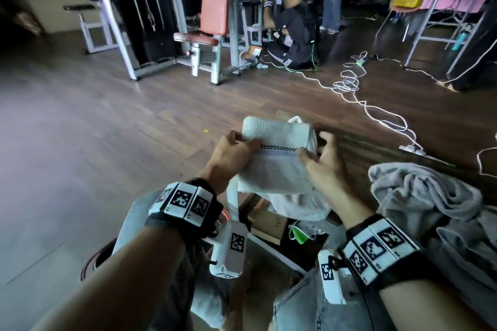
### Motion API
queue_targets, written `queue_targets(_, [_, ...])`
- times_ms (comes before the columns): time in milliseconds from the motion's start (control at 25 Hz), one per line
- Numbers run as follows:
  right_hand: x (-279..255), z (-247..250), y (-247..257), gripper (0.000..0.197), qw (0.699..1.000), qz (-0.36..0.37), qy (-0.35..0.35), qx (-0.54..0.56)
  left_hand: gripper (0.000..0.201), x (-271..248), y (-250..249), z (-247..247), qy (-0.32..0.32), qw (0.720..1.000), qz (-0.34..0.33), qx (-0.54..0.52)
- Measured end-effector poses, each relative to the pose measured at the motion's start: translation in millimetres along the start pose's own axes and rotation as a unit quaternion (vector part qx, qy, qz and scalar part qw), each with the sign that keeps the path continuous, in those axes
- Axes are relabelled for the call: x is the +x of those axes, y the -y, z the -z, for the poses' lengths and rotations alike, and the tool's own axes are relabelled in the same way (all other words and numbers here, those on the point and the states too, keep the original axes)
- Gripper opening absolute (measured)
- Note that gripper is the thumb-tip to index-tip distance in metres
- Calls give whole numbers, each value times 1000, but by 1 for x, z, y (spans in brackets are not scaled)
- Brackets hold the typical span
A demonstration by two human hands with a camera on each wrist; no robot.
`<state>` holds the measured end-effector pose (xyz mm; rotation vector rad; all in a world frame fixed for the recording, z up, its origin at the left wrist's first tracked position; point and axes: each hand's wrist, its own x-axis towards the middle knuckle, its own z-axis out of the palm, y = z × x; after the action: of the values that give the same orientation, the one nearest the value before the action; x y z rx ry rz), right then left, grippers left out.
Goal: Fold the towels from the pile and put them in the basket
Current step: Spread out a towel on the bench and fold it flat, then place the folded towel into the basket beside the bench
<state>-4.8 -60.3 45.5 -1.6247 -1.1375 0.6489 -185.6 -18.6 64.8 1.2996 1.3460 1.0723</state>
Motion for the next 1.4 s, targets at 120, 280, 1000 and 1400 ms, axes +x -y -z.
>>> queue_targets(120, [0,-39,19,60,998,12,67,-18,25,1,9,41,-61,998,16,-8])
queue_targets(280, [-10,-108,42,58,976,-13,214,-30,15,-10,37,110,-128,990,63,8])
queue_targets(1000, [-86,-380,-67,30,824,72,501,-255,11,-45,277,236,-239,893,367,103])
queue_targets(1400, [-86,-463,-168,24,742,-45,583,-327,24,-9,418,236,-171,857,465,145])
